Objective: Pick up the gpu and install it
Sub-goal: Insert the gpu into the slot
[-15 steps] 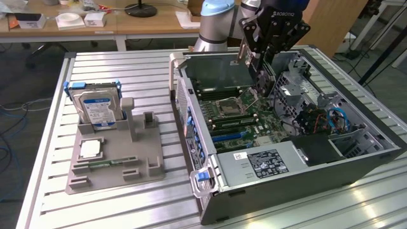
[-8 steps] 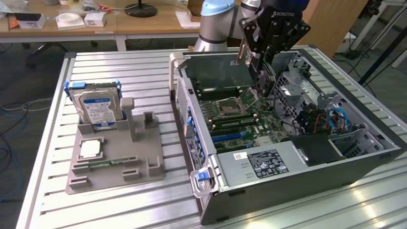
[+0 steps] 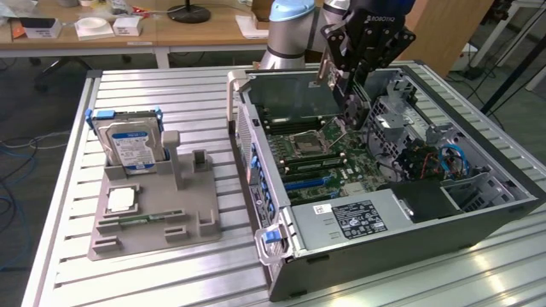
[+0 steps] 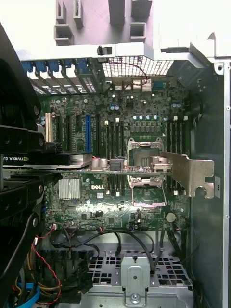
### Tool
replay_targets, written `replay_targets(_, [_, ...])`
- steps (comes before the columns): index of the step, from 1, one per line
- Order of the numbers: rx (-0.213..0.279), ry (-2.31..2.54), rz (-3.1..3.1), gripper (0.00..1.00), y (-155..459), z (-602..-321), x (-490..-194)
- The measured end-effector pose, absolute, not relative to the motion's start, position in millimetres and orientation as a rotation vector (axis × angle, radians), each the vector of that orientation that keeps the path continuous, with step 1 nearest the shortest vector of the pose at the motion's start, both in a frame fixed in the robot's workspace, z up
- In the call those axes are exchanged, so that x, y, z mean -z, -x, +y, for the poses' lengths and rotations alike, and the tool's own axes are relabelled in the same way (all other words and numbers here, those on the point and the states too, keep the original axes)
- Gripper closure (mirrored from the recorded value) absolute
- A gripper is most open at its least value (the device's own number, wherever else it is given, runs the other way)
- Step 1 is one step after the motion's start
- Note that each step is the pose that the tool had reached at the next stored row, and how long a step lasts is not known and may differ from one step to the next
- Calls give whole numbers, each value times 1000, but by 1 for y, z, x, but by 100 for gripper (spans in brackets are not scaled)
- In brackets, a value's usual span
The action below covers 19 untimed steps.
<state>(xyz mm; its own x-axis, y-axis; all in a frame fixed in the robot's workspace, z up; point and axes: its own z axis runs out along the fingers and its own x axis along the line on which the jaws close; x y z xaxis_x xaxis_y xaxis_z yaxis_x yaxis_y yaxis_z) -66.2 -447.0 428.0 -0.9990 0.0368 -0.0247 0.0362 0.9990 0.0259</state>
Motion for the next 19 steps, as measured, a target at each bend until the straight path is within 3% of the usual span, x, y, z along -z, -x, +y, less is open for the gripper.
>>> replay_targets(19, [-42, 146, 3114, 74, 66, -447, -428])
